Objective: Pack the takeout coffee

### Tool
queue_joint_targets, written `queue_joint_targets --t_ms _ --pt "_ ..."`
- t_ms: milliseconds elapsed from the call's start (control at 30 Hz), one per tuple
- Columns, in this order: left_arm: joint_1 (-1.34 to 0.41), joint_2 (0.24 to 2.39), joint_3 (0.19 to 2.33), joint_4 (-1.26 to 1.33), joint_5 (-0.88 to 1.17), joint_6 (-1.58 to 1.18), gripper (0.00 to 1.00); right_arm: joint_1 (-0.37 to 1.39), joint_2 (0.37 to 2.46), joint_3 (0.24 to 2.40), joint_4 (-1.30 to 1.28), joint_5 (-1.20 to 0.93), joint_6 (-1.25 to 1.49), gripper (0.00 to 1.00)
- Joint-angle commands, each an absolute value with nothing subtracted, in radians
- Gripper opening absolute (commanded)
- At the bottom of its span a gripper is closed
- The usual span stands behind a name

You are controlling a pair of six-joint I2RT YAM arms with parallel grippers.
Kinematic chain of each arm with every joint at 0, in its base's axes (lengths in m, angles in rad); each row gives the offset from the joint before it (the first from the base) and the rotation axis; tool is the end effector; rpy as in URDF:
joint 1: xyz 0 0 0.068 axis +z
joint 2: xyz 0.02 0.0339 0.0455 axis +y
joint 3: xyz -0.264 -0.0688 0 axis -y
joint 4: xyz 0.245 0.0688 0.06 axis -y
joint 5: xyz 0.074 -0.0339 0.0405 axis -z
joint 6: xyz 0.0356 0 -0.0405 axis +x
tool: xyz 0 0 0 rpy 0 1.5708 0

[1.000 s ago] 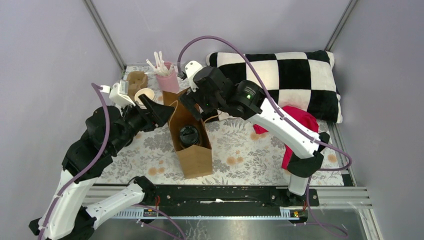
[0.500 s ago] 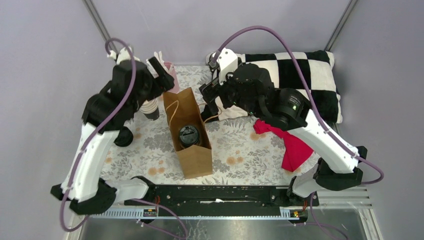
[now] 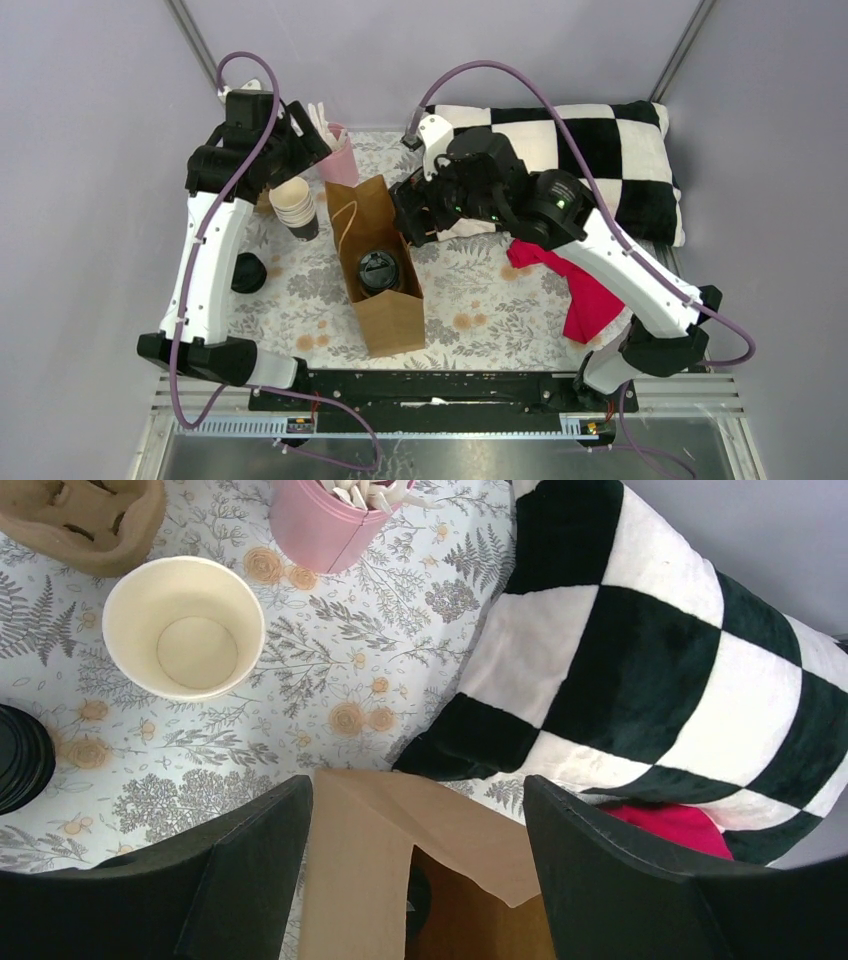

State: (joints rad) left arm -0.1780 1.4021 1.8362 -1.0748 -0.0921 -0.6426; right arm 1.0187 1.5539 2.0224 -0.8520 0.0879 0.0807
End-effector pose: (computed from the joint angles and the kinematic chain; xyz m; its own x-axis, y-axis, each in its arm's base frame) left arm 0.2569 -0.0429 0.4658 -0.5331 -0.5104 -0.6747 -0.2695 0.8584 -0.4364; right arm 0.1645 0.2611 0.5007 -0.2605 -0.2698 -0.9270 -0.7870 0.6155 0.0420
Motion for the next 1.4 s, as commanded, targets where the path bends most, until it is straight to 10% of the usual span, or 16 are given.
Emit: queue_joint_targets --t_ms 0,367,667,1367 --pt "-0.161 1.396 1.8 -0.986 -0.067 -0.61 0.81 0.979 1.581 1.986 -0.827 0.002 0.15 1.0" --pt "0.007 1.537 1.797 -0.904 -0.136 -0.576 0.75 0.969 1.56 2.027 -0.927 0.243 0.036 1.0" --pt "0.228 1.673 1.657 -0.575 0.212 -0.73 0.61 0.921 1.43 1.909 -0.904 0.289 0.005 1.0" --pt "0.266 1.866 1.567 -0.236 0.431 -0.979 0.44 0.855 1.435 1.902 -0.886 0.32 -0.05 1.0"
